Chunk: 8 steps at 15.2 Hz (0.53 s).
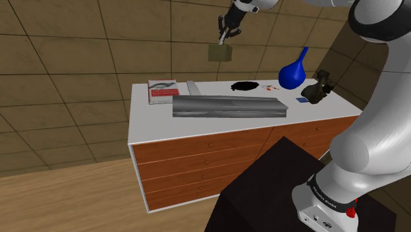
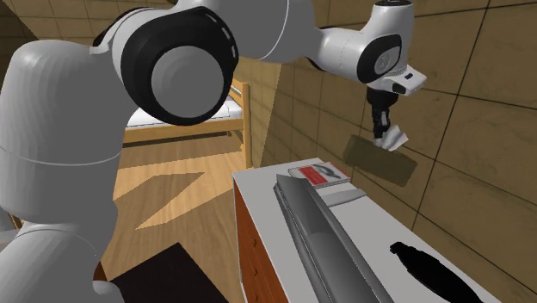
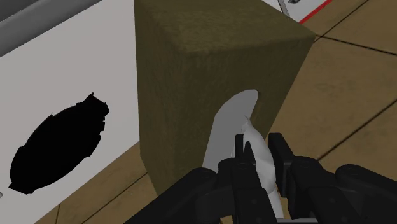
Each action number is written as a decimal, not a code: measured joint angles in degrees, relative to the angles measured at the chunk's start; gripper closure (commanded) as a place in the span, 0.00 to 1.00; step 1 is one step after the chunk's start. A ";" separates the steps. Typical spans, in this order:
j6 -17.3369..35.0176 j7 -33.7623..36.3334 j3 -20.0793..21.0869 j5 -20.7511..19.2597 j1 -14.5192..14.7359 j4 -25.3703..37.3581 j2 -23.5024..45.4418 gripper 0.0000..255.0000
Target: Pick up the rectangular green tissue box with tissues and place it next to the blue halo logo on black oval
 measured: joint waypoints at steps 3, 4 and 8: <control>2.03 -0.18 -0.06 -0.04 -0.06 -1.76 0.32 1.00; 2.79 -0.34 -0.05 0.07 -0.20 -2.66 0.19 1.00; 5.61 -0.72 -0.19 0.02 -0.37 -4.93 0.83 1.00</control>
